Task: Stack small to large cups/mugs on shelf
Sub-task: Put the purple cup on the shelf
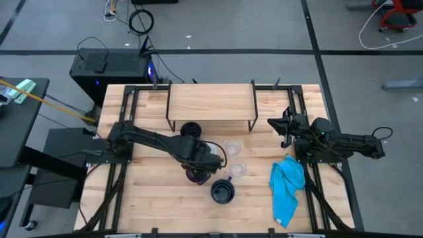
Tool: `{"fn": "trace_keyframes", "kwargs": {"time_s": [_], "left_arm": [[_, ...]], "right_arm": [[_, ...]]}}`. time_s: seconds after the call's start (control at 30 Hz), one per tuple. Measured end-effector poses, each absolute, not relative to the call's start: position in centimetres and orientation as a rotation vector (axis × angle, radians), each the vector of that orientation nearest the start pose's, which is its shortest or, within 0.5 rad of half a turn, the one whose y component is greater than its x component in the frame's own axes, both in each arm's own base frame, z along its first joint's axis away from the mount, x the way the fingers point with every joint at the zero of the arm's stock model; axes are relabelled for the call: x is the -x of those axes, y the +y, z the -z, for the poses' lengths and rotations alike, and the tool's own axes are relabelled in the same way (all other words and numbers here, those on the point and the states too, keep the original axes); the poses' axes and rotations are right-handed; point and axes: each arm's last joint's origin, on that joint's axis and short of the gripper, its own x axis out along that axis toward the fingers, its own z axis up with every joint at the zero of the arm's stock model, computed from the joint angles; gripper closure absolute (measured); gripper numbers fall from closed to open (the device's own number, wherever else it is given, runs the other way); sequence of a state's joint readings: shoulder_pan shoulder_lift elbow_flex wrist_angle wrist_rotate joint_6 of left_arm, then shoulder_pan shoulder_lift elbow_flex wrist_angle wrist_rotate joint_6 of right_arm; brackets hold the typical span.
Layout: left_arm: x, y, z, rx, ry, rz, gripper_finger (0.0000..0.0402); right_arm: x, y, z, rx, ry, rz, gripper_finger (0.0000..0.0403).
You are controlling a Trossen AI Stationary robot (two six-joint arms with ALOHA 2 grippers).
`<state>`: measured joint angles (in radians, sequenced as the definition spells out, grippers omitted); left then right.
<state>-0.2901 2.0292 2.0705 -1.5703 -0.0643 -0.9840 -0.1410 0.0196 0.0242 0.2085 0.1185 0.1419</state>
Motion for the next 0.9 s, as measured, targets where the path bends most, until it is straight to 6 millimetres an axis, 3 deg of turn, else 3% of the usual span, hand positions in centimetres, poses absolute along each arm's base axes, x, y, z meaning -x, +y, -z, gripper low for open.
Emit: {"fn": "trace_keyframes", "kwargs": {"time_s": [0.37,0.53,0.9], "left_arm": [[-36.9,-10.4,-31.0,0.474,1.427,-0.569,0.0211],[-36.8,-10.2,-30.1,0.438,1.465,-0.577,0.0224],[-37.1,-10.0,-30.1,0.392,1.431,-0.551,0.0258]], "right_arm": [[-9.4,-1.7,-19.0,-0.157,-0.234,0.241,0.0373],[-9.4,-1.7,-19.0,-0.180,-0.237,0.238,0.0373],[-9.4,-1.6,-19.0,-0.185,-0.234,0.212,0.0373]]}}
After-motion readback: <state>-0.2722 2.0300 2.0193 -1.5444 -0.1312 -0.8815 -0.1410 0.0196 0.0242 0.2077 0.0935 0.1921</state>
